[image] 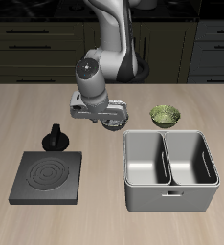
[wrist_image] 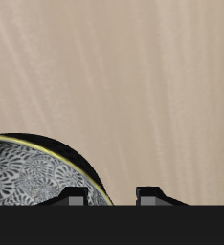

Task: Place the black bowl on the flat stove and turn on the flat stove

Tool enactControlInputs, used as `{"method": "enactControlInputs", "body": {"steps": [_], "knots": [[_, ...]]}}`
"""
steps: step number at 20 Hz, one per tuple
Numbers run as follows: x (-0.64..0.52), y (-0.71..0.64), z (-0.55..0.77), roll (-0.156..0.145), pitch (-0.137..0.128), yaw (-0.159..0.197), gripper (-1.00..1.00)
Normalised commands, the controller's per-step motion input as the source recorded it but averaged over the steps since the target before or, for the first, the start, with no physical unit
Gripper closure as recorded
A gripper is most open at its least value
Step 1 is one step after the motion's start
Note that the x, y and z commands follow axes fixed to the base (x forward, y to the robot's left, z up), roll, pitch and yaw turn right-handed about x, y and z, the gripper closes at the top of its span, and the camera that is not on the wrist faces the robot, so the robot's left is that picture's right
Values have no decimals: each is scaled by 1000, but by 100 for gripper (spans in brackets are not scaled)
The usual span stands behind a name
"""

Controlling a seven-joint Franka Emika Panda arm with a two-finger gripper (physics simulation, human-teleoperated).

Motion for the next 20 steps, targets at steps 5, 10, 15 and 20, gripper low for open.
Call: {"method": "enactControlInputs", "body": {"steps": [5,10,15,20], "knots": [[22,-133,251,-30,-36,28,100],[11,-102,318,-26,-49,41,100],[-32,-112,512,-29,-70,40,100],[-68,-118,463,-27,-77,25,100]]}}
